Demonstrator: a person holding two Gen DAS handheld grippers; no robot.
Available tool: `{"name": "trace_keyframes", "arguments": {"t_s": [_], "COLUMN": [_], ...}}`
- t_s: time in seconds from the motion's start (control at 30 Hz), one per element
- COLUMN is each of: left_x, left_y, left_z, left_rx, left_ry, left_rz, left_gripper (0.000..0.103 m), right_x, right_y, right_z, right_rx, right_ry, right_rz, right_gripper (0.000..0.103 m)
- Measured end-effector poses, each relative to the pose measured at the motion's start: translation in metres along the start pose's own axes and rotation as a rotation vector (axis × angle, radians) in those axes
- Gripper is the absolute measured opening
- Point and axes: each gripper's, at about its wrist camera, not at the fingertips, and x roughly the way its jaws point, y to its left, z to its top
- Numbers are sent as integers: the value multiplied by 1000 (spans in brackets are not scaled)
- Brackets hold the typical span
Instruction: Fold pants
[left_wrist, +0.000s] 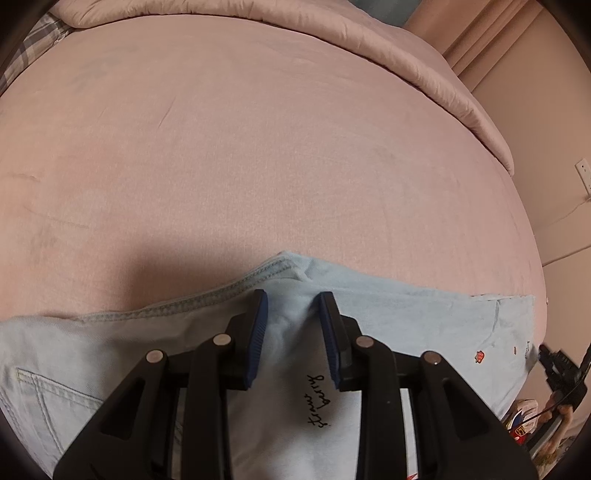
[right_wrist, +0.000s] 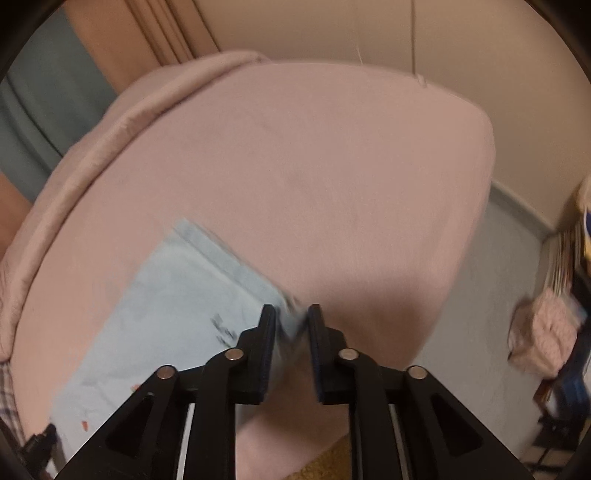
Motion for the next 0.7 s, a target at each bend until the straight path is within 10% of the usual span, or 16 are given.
{"name": "trace_keyframes", "arguments": {"t_s": [0.1,0.4,0.5,0.7], "left_x": [-1,-2,-2,-5], "left_y": [1,2,1,0], "left_z": [-1,-2,-3,-5], "left_rx": [3,-2,5,4], "left_ry": [-2,-2,-6,-8], "left_rz": [2,-3,1,6], "left_gripper": [29,29,29,28], "right_x": [2,64,70,52], "right_y": [15,60,64,66], "right_z": [16,56,58,61], "right_rx": [-52,-131,-141,-142], "right_ry": [-14,93,88,14], "right_rz": [36,168,167,152], "right_gripper": [47,46,14,6]}}
